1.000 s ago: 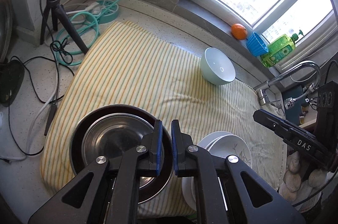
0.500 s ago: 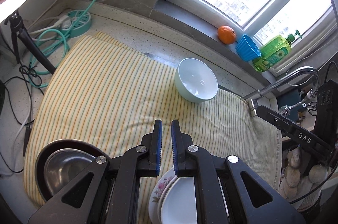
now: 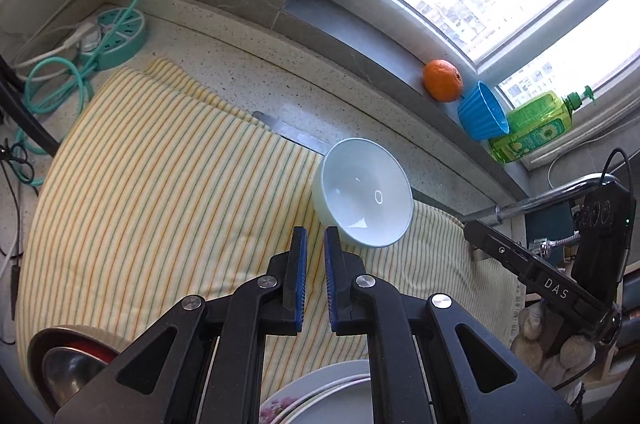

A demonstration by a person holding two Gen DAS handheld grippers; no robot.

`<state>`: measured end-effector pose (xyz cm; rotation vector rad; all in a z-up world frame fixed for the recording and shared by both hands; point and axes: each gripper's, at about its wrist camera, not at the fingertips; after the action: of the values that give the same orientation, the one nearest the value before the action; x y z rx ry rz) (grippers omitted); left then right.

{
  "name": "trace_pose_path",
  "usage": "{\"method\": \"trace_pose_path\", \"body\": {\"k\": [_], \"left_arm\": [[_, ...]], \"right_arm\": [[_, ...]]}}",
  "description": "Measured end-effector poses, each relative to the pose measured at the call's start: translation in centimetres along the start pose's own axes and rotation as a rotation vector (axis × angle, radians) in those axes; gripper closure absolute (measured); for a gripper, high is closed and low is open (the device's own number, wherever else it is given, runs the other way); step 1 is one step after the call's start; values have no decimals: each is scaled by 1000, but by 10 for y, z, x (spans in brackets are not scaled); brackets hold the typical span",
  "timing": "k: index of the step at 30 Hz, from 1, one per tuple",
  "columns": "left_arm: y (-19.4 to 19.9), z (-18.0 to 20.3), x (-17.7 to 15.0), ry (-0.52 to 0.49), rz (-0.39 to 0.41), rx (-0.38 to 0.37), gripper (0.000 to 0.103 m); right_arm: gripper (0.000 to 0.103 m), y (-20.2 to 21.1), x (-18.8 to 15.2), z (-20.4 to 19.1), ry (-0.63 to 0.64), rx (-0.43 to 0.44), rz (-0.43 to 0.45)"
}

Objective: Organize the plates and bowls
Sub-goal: 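Move both tools to the rim of the pale blue bowl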

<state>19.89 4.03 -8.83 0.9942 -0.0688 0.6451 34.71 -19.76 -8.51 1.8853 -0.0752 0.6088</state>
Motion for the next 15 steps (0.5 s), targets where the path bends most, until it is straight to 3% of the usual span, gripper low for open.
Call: {"method": "trace_pose_path", "body": {"k": [8, 15], "left_arm": [[-31, -3, 18, 42, -30, -13, 94], [-60, -5, 34, 36, -49, 26, 94]], "right_arm": [[78, -35, 11, 11, -46, 44, -49], [78, -60, 21, 14, -66, 55, -81]]}}
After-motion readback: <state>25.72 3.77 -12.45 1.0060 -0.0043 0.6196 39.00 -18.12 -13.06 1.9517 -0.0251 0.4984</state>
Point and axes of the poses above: each gripper's, at about its wrist camera, not at the fingertips, and y roughly against the way its jaws point, z to its right, x to its top, and after that the axes turned 8 degrees about -x, right-handed
